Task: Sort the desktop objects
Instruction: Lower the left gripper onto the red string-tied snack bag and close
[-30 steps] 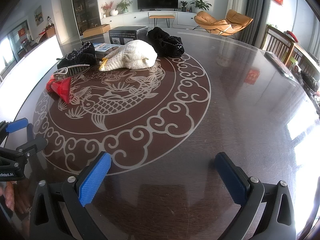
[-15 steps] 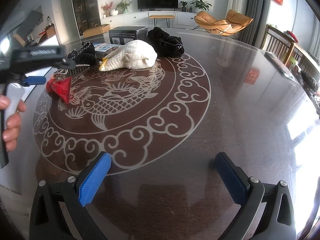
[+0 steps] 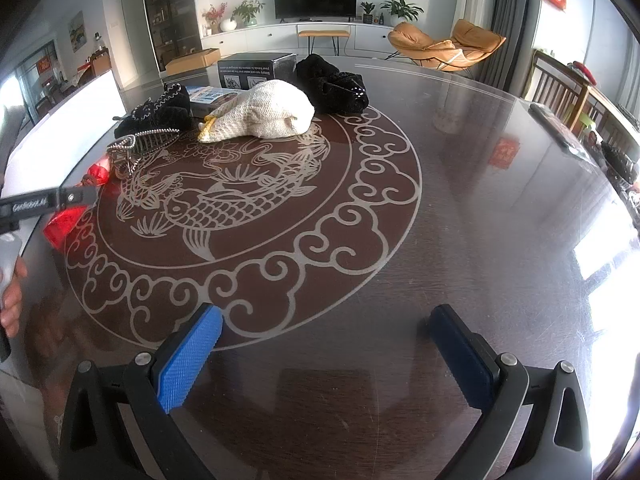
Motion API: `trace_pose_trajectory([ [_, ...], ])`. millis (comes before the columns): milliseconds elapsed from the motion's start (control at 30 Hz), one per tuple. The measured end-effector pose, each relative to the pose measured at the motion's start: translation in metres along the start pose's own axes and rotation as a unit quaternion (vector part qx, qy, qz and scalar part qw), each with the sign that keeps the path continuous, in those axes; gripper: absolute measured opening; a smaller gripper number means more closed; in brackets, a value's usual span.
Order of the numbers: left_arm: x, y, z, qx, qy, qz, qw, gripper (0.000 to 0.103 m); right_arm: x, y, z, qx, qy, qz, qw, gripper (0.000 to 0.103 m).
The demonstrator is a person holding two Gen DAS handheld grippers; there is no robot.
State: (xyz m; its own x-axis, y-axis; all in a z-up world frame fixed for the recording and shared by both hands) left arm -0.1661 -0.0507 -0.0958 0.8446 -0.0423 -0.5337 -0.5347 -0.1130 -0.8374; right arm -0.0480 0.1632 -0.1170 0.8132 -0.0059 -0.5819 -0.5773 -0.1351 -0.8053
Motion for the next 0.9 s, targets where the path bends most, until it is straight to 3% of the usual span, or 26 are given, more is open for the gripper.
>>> trace_pose_trajectory([
  [100, -0.005, 0.003, 0.015, 0.009, 0.031, 0.013, 0.9994, 0.103, 0.000, 0.000, 0.000, 0.000, 0.000, 0.000, 1.000, 0.103],
  [500, -0.010, 0.005, 0.017, 0.014, 0.040, 0.021, 0.9989, 0.103, 0.000, -0.001, 0.000, 0.000, 0.000, 0.000, 1.000, 0.103],
  [533, -0.010, 0.003, 0.017, 0.013, 0.037, 0.026, 0.9989, 0.094, 0.000, 0.000, 0.000, 0.000, 0.000, 0.000, 1.000, 0.103],
  [567, -0.007, -0.003, 0.018, 0.013, 0.036, 0.038, 0.9985, 0.080, 0.000, -0.001, 0.000, 0.000, 0.000, 0.000, 1.000, 0.103],
  [767, 0.006, -0.020, 0.012, 0.013, 0.038, 0.065, 0.9970, 0.027, 0.000, -0.001, 0.000, 0.000, 0.000, 0.000, 1.000, 0.103],
  [900, 0.022, -0.029, 0.002, 0.010, 0.028, 0.065, 0.9975, 0.024, 0.000, 0.000, 0.000, 0.000, 0.000, 0.000, 1.000, 0.103],
])
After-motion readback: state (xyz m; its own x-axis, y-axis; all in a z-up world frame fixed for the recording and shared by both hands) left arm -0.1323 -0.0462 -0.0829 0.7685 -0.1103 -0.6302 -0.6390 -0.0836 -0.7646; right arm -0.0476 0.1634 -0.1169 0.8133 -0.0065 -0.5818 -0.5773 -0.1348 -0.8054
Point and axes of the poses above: each gripper's, at about its wrist camera, not at the fingertips, and y roughly the way its jaws point, z to its right, x to its underside, the point moved 5 cm from there along y, roughly the way its jaws point, and after that the axes turned 9 degrees about -x, right-handed, at the moved point
